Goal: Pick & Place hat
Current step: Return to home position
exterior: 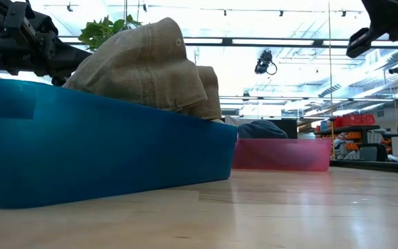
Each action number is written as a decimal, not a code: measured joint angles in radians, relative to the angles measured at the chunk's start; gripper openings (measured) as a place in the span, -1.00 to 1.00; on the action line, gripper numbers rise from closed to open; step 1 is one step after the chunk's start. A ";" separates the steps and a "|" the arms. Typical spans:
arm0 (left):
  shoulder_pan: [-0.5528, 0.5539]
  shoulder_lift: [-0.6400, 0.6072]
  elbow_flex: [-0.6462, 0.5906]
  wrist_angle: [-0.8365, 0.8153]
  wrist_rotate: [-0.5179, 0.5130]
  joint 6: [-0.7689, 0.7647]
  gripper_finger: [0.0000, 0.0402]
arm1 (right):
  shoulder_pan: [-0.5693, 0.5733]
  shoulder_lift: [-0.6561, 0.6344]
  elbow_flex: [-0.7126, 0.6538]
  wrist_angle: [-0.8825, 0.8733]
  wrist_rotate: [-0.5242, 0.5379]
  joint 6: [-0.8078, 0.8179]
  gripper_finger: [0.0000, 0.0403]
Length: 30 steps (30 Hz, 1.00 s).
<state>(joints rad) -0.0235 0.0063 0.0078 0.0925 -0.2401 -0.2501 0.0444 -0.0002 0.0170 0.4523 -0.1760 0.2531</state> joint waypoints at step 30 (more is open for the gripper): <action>0.000 0.000 0.000 0.000 0.000 0.000 -0.97 | -0.001 0.022 0.000 -0.441 0.168 -0.235 -0.91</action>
<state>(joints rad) -0.0235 0.0059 0.0078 0.0925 -0.2401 -0.2497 0.0437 0.0216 0.0170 0.0116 -0.0078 0.0177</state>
